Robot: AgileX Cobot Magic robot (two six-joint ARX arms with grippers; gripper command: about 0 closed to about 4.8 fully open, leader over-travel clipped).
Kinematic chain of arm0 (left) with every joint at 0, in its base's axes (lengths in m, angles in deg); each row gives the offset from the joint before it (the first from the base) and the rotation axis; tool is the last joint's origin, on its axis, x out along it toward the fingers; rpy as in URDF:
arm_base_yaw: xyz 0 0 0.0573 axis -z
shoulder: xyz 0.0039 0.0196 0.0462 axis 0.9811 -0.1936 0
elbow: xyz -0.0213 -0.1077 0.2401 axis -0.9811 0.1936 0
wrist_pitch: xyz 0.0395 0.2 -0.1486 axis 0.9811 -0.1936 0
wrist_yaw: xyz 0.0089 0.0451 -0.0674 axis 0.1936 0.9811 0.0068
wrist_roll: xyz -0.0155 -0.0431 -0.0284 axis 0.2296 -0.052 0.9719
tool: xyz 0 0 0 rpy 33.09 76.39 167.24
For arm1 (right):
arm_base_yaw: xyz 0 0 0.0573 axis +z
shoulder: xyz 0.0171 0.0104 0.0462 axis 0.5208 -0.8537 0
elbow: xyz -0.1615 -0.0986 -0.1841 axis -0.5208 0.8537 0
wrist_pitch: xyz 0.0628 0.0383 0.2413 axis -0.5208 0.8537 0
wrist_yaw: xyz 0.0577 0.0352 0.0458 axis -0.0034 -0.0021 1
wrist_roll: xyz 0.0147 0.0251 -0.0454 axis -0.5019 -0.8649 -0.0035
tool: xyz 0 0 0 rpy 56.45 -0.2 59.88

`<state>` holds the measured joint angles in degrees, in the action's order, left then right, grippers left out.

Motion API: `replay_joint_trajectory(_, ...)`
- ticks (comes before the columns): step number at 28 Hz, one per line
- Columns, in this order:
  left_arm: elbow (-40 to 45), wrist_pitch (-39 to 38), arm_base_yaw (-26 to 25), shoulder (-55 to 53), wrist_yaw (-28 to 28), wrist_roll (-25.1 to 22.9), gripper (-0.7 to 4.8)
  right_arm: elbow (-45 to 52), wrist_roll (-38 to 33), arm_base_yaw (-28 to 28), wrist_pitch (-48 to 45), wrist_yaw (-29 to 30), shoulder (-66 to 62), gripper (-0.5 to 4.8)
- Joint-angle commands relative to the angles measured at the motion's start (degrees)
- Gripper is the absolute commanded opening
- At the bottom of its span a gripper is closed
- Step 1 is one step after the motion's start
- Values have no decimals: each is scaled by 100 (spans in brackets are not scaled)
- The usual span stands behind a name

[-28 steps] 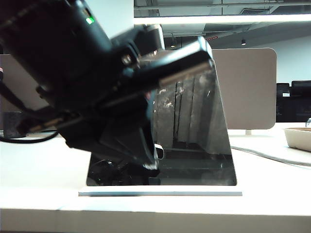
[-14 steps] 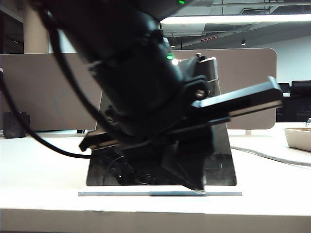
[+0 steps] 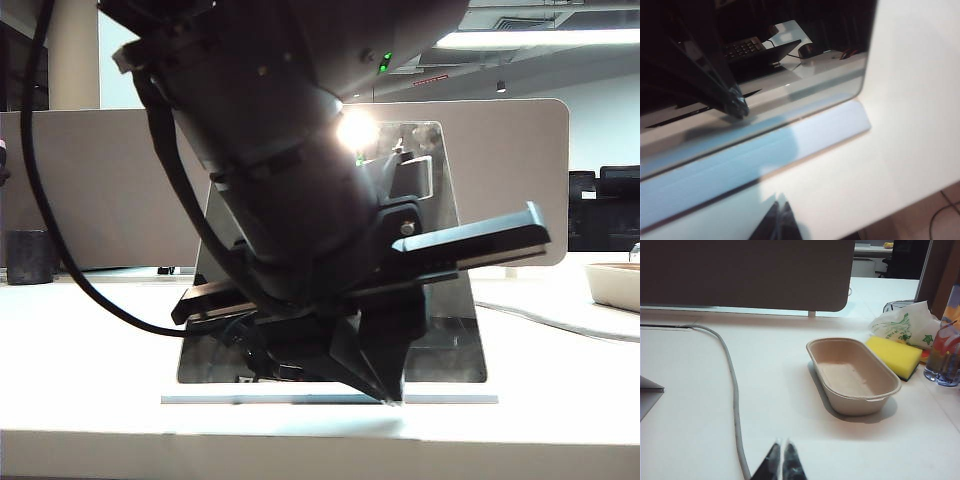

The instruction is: Push the base of the mirror on the table to move it forward for a short distance.

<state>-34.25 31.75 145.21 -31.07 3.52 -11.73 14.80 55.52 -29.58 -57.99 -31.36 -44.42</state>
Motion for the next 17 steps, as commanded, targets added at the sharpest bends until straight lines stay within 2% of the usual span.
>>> replay_joint_trajectory(1, -22, -61, -87, -52, -50, 7, -1, -4, -2, 0, -87, 2, -2, 22)
replay_joint_trajectory(8, -22, -66, -306, -254, -433, 24, -1, -4, -2, 2, -85, 2, -2, 22)
replay_joint_trajectory(17, -22, -42, -470, -396, -363, 109, -1, -4, -4, 0, -87, 2, -2, 22)
